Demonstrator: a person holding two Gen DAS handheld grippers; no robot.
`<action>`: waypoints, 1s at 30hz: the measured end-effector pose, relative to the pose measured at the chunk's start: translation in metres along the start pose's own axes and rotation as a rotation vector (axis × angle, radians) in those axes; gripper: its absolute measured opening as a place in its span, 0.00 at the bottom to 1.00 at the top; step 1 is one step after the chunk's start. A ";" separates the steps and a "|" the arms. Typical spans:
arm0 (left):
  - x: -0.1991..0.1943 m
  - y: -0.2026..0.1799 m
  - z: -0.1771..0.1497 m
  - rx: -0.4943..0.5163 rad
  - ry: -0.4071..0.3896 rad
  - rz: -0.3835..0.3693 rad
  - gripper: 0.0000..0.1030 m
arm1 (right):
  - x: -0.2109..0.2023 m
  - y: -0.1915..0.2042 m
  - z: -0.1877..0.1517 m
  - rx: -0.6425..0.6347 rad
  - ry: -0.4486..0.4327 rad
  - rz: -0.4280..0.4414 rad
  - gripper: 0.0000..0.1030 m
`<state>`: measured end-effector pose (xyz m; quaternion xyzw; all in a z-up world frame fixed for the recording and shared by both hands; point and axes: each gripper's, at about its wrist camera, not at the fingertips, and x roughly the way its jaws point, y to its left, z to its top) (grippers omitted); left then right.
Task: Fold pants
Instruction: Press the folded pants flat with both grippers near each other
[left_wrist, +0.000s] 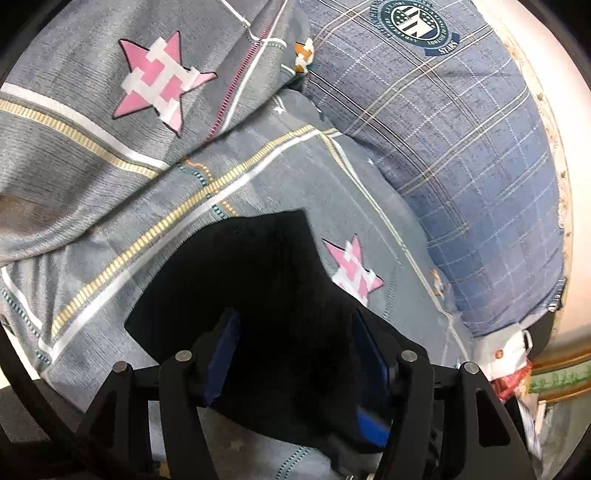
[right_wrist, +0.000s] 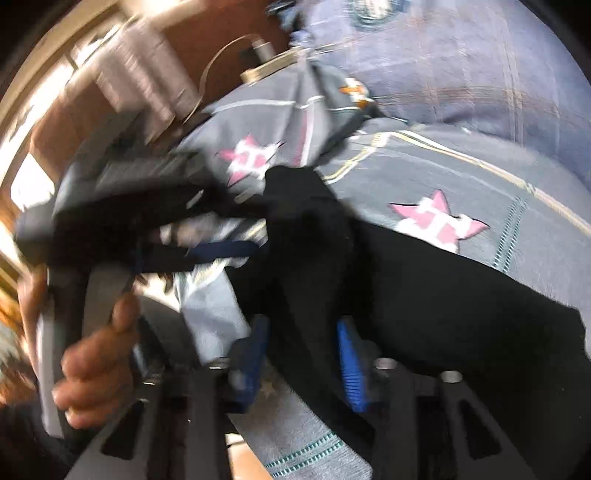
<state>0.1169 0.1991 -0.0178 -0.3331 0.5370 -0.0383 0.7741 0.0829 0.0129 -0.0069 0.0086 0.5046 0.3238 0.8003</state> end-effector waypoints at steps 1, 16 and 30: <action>0.001 0.001 0.001 -0.013 -0.002 0.007 0.61 | 0.001 0.005 -0.003 -0.018 0.002 -0.016 0.33; -0.024 0.054 -0.016 -0.164 -0.063 -0.011 0.08 | 0.003 0.009 -0.021 0.027 0.033 0.035 0.30; -0.009 0.037 -0.044 0.034 -0.101 0.403 0.09 | 0.017 0.003 -0.036 0.091 0.060 0.071 0.31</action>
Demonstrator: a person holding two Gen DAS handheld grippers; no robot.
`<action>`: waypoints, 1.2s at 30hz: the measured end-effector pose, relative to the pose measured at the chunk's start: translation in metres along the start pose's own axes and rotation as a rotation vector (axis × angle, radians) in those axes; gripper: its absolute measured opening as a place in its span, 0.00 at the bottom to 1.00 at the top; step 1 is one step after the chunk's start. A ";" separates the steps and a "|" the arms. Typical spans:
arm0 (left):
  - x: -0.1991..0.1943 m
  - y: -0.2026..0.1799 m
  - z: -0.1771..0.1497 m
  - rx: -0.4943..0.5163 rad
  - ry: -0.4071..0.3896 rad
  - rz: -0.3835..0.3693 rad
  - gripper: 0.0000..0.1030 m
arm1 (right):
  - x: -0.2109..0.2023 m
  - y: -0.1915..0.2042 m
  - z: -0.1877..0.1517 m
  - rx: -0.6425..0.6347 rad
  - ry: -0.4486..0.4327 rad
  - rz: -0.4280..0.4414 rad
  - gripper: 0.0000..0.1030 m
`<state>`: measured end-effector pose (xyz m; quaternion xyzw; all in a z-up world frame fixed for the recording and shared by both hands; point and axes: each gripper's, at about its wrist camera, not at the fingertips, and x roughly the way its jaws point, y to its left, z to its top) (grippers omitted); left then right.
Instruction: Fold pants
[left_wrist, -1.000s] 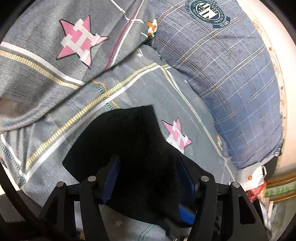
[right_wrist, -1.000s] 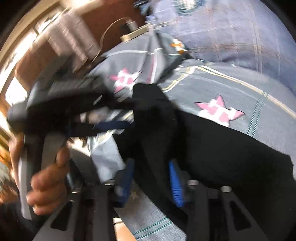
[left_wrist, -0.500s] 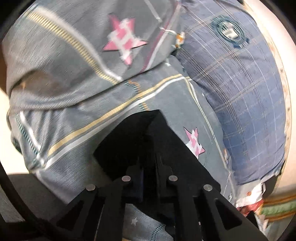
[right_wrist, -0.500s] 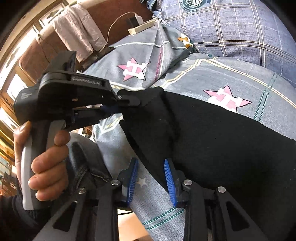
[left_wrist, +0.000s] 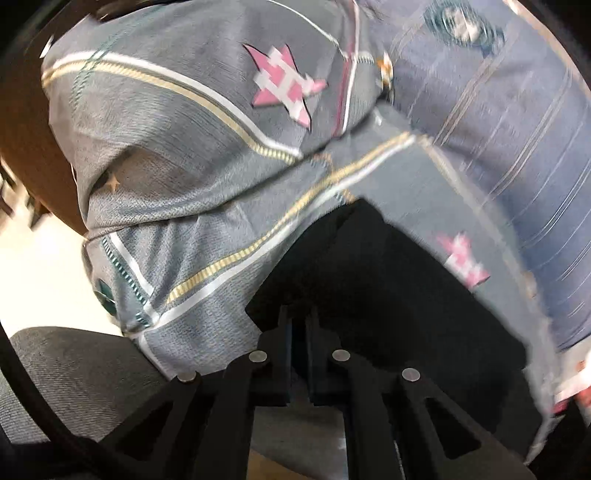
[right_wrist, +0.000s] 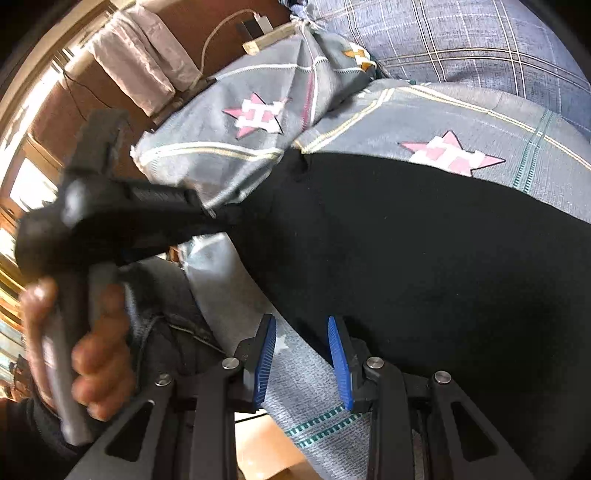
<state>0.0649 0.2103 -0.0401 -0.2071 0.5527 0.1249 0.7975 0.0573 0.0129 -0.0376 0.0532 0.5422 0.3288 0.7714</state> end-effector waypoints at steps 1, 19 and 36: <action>0.004 -0.001 0.000 0.008 0.009 0.019 0.10 | -0.001 -0.001 0.000 0.007 -0.002 -0.009 0.31; -0.097 -0.101 -0.035 0.374 -0.425 -0.190 0.70 | -0.245 -0.079 -0.056 0.347 -0.517 -0.101 0.76; -0.064 -0.349 -0.244 1.211 -0.143 -0.386 0.70 | -0.357 -0.237 -0.198 1.004 -0.726 -0.319 0.73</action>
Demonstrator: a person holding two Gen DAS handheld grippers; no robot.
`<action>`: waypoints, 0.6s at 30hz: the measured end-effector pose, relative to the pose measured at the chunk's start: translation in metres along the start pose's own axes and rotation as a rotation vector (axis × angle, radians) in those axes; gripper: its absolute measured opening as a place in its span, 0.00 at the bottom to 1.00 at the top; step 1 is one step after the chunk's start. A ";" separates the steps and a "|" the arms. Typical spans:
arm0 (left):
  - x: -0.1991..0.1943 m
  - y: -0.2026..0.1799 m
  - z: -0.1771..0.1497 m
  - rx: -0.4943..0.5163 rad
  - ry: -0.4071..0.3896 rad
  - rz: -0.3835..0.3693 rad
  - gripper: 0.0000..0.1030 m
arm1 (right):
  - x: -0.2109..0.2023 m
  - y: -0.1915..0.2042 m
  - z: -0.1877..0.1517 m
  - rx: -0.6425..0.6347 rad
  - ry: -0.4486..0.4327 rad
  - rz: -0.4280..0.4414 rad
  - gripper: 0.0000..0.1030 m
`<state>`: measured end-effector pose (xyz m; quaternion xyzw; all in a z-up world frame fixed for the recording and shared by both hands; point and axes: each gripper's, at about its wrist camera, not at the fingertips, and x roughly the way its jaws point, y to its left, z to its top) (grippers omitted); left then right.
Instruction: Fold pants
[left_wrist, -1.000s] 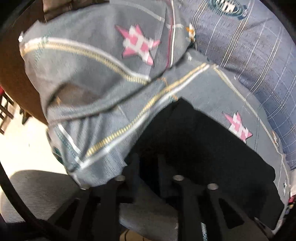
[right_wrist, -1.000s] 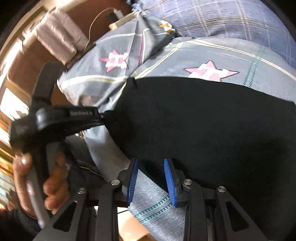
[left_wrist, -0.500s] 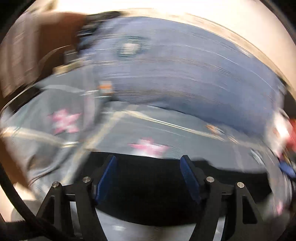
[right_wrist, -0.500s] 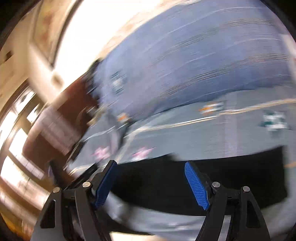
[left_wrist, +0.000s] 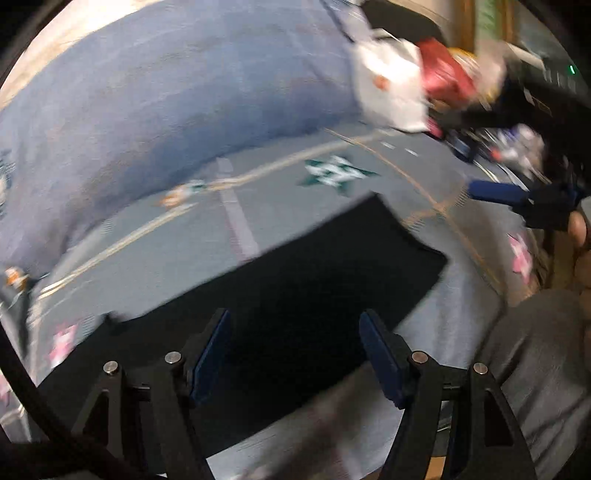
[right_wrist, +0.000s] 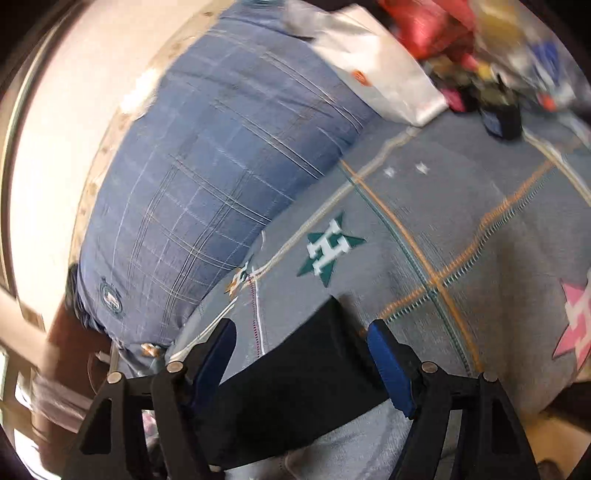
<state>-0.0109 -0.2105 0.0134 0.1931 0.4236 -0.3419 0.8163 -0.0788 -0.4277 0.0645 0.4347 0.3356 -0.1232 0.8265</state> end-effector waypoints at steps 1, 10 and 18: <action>0.011 -0.010 0.004 0.017 0.024 -0.038 0.70 | 0.002 -0.005 0.001 0.020 0.011 0.023 0.73; 0.051 -0.081 0.003 0.171 0.046 -0.055 0.69 | 0.026 -0.040 0.011 -0.015 0.173 -0.033 0.73; 0.045 -0.077 0.007 0.139 0.001 -0.020 0.18 | 0.044 -0.055 0.010 0.053 0.237 0.099 0.71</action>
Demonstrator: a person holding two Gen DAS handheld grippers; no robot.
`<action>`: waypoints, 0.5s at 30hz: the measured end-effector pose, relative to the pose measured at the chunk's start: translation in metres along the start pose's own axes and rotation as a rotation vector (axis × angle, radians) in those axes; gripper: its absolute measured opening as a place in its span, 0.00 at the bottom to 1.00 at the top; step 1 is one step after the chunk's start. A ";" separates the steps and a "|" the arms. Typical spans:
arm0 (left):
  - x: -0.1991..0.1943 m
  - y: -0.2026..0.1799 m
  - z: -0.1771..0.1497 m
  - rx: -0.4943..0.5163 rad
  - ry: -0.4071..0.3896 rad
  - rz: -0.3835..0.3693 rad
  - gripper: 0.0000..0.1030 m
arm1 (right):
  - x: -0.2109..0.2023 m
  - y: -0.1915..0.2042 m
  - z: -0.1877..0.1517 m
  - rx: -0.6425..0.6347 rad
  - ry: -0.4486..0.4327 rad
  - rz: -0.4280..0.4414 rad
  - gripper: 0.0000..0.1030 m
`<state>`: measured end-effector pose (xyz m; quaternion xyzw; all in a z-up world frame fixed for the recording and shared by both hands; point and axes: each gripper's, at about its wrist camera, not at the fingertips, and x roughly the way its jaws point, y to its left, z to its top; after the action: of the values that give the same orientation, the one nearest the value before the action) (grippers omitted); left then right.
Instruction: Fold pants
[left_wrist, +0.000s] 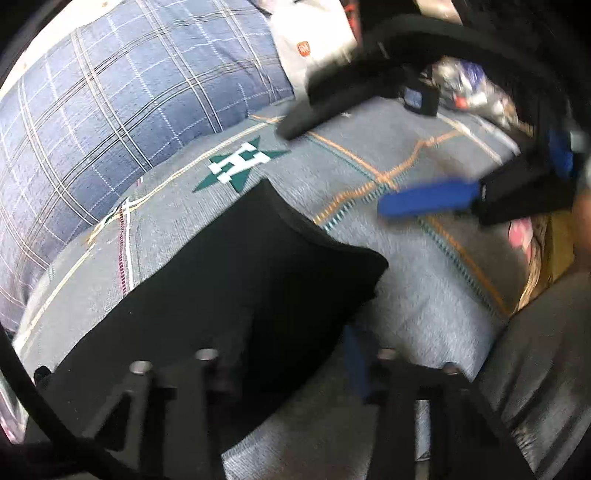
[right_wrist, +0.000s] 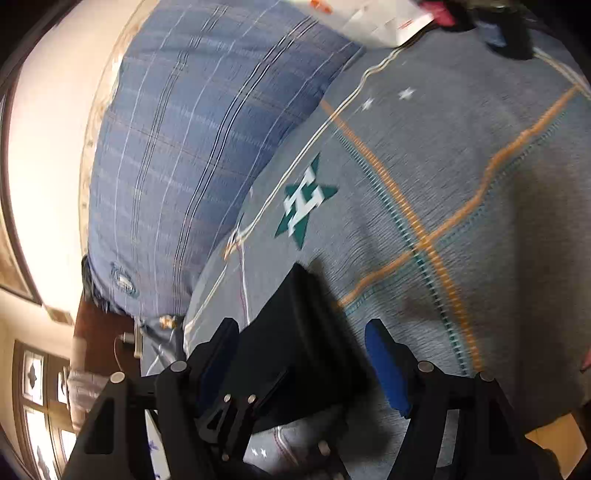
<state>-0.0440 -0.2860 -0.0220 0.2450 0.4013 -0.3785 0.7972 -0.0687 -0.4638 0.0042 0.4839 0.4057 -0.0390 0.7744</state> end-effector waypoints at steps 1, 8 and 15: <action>-0.003 0.004 0.002 -0.023 -0.002 -0.010 0.10 | 0.004 -0.001 0.000 0.005 0.012 0.008 0.71; -0.010 0.029 0.002 -0.178 -0.026 -0.097 0.09 | 0.022 -0.014 -0.002 0.079 0.083 0.052 0.71; -0.010 0.021 -0.002 -0.188 -0.023 -0.079 0.09 | 0.058 -0.010 -0.013 0.107 0.188 0.042 0.57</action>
<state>-0.0322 -0.2686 -0.0131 0.1486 0.4353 -0.3731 0.8058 -0.0427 -0.4399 -0.0441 0.5346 0.4636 0.0011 0.7066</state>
